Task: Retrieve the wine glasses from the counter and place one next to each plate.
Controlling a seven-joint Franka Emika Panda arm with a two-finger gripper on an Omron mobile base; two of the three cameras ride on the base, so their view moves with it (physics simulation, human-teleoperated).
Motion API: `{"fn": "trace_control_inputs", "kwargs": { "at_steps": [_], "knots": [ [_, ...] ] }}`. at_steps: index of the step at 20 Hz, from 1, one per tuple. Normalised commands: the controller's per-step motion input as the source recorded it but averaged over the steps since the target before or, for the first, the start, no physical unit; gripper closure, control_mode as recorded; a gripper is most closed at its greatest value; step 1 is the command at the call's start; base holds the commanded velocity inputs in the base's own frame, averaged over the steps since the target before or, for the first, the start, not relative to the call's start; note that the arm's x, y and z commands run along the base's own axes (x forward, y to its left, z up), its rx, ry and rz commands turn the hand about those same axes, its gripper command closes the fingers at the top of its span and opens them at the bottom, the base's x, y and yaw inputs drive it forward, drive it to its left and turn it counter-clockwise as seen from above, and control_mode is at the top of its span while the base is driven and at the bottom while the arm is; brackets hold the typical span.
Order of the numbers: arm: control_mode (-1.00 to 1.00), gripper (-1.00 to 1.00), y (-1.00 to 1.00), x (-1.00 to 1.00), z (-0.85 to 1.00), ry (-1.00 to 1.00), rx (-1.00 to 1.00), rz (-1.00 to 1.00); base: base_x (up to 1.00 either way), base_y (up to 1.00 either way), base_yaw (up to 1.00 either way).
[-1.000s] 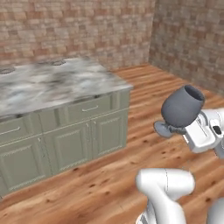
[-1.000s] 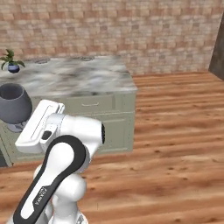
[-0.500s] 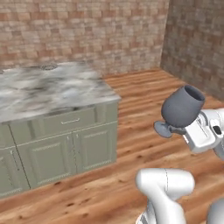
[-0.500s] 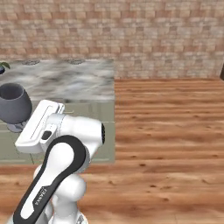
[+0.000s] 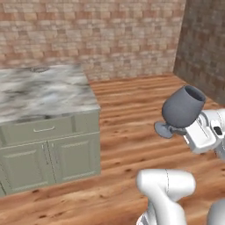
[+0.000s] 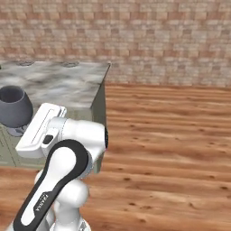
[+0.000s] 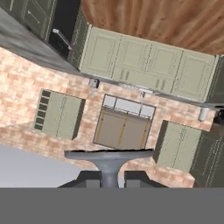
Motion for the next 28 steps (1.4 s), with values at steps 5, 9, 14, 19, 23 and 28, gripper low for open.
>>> {"fn": "trace_control_inputs", "kwargs": {
  "at_steps": [5,9,14,19,23,28],
  "knots": [
    [1.0,1.0,0.0,0.0,0.0,0.0,0.0,0.0,0.57,-1.0,0.28],
    [1.0,1.0,0.0,0.0,0.0,0.0,0.0,0.0,0.66,-1.0,0.27],
    [1.0,1.0,0.0,0.0,0.0,0.0,0.0,0.0,0.82,-1.0,0.28],
    [1.0,1.0,0.0,0.0,0.0,0.0,0.0,0.0,0.99,-1.0,0.37],
    [1.0,1.0,0.0,0.0,0.0,0.0,0.0,0.0,1.0,-0.99,0.43],
    [1.0,1.0,0.0,0.0,0.0,0.0,0.0,0.0,1.0,-0.94,0.48]
  ]
}}
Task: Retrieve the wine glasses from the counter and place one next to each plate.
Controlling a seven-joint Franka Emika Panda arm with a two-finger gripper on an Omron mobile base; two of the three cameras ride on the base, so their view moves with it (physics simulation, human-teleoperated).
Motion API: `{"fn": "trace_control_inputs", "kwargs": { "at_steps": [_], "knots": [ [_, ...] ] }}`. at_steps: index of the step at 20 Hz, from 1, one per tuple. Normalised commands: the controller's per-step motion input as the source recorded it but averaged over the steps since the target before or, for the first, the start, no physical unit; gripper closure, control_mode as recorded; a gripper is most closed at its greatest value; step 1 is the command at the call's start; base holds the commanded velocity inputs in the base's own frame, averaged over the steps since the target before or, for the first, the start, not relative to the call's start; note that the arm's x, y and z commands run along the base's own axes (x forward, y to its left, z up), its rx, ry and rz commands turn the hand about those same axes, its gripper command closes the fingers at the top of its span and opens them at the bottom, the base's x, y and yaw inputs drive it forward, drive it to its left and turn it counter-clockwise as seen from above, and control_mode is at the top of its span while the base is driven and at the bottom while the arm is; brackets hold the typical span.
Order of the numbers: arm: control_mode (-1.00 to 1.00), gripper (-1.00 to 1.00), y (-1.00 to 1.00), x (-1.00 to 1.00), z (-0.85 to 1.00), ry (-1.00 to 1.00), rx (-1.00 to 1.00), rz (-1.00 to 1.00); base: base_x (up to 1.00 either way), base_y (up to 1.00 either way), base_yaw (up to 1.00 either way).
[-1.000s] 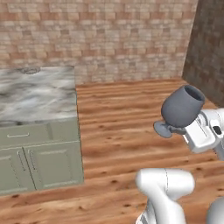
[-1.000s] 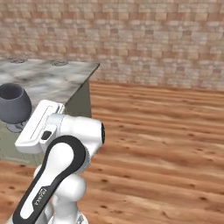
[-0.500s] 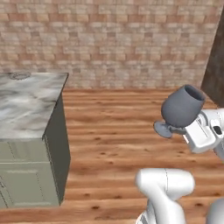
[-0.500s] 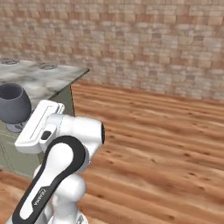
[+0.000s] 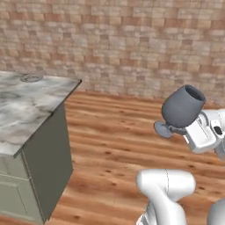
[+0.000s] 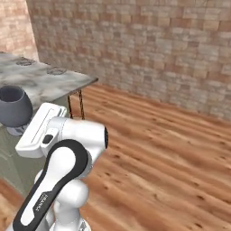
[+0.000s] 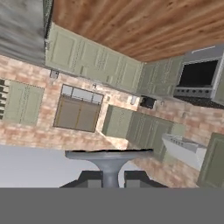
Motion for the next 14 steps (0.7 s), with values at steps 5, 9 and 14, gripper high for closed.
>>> {"fn": "trace_control_inputs", "kwargs": {
  "at_steps": [5,9,14],
  "knots": [
    [1.0,1.0,0.0,0.0,0.0,0.0,0.0,0.0,0.99,-0.91,0.51],
    [1.0,1.0,0.0,0.0,0.0,0.0,0.0,0.0,0.68,-0.94,0.54],
    [1.0,1.0,0.0,0.0,0.0,0.0,0.0,0.0,0.41,-1.0,0.51]
  ]
}}
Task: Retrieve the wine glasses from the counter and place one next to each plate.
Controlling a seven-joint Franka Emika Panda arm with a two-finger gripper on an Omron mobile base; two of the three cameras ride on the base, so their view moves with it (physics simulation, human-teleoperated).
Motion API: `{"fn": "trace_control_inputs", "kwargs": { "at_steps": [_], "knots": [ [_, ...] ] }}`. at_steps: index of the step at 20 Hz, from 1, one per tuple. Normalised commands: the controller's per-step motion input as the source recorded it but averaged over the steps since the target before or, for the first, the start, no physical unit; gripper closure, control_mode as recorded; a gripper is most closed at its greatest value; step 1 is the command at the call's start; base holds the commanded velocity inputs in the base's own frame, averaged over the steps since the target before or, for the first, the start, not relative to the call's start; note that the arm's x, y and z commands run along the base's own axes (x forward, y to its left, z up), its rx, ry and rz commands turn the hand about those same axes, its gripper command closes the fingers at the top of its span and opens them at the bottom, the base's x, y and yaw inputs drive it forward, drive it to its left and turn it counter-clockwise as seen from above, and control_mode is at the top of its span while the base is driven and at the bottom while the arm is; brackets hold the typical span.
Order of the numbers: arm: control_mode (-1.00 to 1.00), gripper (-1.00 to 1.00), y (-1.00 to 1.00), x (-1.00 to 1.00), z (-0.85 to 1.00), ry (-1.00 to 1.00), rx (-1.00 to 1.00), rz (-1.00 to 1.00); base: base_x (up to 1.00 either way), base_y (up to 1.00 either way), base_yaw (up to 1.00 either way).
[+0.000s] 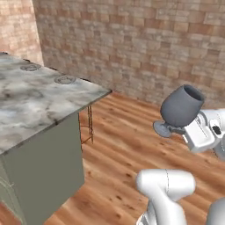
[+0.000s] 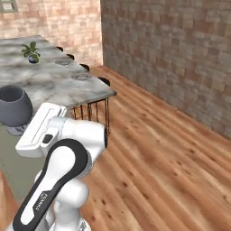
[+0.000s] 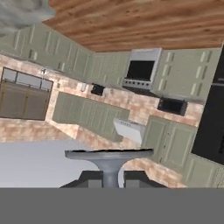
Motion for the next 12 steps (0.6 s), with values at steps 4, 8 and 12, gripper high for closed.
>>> {"fn": "trace_control_inputs", "kwargs": {
  "at_steps": [4,8,12],
  "knots": [
    [1.0,1.0,0.0,0.0,0.0,0.0,0.0,0.0,0.33,-1.0,0.48],
    [1.0,1.0,0.0,0.0,0.0,0.0,0.0,0.0,0.31,-1.0,0.44],
    [1.0,1.0,0.0,0.0,0.0,0.0,0.0,0.0,0.17,-1.0,0.42]
  ]
}}
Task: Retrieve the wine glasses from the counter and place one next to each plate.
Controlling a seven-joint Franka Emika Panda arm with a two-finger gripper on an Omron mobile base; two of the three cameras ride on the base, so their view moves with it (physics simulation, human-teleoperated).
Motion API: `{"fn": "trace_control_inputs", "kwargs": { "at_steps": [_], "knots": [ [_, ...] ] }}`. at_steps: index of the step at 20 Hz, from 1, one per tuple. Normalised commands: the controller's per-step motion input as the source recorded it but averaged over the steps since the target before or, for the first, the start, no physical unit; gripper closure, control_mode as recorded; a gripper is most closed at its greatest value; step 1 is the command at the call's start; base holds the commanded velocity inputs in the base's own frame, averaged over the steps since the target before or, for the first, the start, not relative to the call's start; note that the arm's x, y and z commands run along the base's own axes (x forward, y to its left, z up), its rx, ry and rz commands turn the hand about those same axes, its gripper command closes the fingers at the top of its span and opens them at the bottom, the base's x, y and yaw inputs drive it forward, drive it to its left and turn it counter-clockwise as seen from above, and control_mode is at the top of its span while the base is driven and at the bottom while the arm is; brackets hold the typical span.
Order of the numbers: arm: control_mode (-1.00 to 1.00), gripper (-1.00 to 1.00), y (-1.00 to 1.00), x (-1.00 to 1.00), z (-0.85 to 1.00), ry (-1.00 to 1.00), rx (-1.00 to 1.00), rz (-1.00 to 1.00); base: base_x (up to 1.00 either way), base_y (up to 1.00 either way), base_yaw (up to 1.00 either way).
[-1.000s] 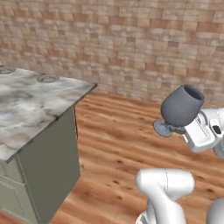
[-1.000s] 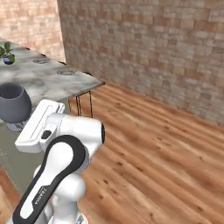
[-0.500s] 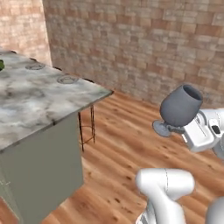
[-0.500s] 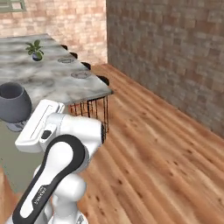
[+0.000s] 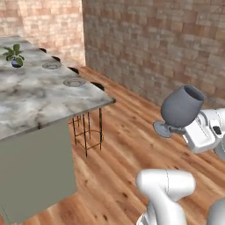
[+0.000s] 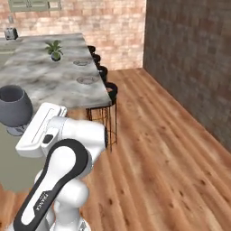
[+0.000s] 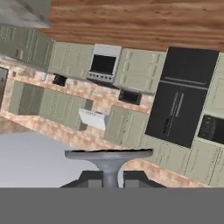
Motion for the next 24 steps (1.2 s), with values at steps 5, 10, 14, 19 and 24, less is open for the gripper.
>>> {"fn": "trace_control_inputs", "kwargs": {
  "at_steps": [5,10,14,19,24],
  "knots": [
    [1.0,1.0,0.0,0.0,0.0,0.0,0.0,0.0,0.07,-1.0,0.42],
    [1.0,1.0,0.0,0.0,0.0,0.0,0.0,0.0,0.1,-1.0,0.53],
    [1.0,1.0,0.0,0.0,0.0,0.0,0.0,0.0,0.05,-0.91,0.63],
    [1.0,1.0,0.0,0.0,0.0,0.0,0.0,0.0,0.03,-0.88,0.64],
    [1.0,1.0,0.0,0.0,0.0,0.0,0.0,0.0,0.02,-0.91,0.63]
  ]
}}
